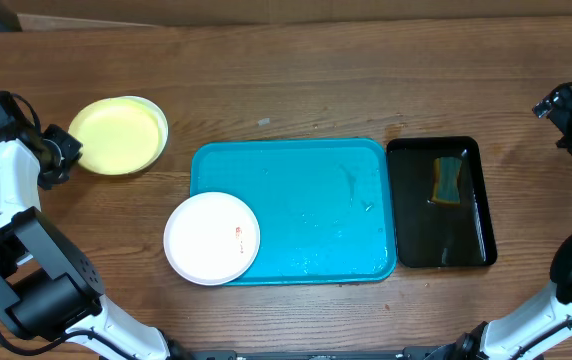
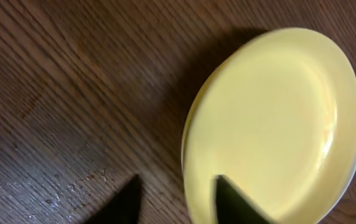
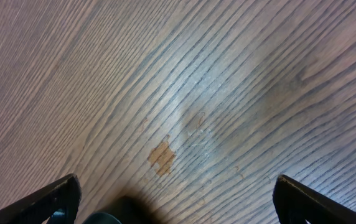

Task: Clean dirty plates on tray and stack at the side
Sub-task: 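Release the stacked plate and move the left gripper to the tray's white plate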

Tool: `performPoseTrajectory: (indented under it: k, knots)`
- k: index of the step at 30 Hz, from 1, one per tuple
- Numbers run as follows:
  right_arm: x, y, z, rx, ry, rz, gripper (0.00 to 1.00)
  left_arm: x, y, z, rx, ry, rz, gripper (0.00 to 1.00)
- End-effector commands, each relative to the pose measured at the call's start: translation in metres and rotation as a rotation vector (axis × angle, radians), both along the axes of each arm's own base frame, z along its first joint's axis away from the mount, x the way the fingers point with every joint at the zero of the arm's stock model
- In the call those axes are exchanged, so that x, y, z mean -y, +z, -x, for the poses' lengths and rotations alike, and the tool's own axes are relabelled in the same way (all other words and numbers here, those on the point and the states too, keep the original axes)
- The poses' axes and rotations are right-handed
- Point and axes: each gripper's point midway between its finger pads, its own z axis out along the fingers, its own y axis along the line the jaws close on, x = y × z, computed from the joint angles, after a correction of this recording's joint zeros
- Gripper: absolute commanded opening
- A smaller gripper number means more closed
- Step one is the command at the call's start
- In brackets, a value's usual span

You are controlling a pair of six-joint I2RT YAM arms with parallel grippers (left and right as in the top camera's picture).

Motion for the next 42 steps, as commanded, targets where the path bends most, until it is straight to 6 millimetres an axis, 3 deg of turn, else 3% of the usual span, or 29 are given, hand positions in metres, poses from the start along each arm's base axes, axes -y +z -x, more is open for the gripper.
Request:
performPoseTrajectory:
  k: [1,4,7,10,13,18,25,28,31,39,42]
  knots:
    - [0.000,0.010,-0.003,0.027,-0.003,0.006,1.00,0.008,-0.002,0.003,-0.003,-0.029,0.024,0.85]
    - [0.000,0.010,-0.003,0.027,-0.003,0.006,1.00,0.062,0.025,-0.005,0.082,-0.226,0.268,0.86]
    - [0.000,0.010,-0.003,0.027,-0.003,0.006,1.00,0.102,0.045,0.011,0.053,-0.295,0.421,0.79]
    - [0.000,0.010,-0.003,0.027,-0.003,0.006,1.00,0.135,0.056,0.031,-0.010,-0.385,0.466,0.73]
    - [0.000,0.010,-0.003,0.027,-0.003,0.006,1.00,0.155,0.061,0.054,-0.121,-0.446,0.430,0.71]
    - [0.000,0.010,-0.003,0.027,-0.003,0.006,1.00,0.175,0.066,0.091,-0.340,-0.499,0.280,0.67]
    - [0.000,0.010,-0.003,0.027,-0.003,0.006,1.00,0.199,0.059,0.118,-0.548,-0.538,0.129,0.67]
    - [0.000,0.010,-0.003,0.027,-0.003,0.006,1.00,0.195,0.051,0.127,-0.624,-0.520,0.033,0.68]
    - [0.000,0.010,-0.003,0.027,-0.003,0.006,1.00,0.186,0.044,0.129,-0.654,-0.456,-0.031,0.66]
    - [0.000,0.010,-0.003,0.027,-0.003,0.006,1.00,0.187,0.012,0.138,-0.664,-0.437,0.018,0.59]
    - [0.000,0.010,-0.003,0.026,-0.003,0.006,1.00,0.188,-0.006,0.136,-0.639,-0.438,0.021,0.49]
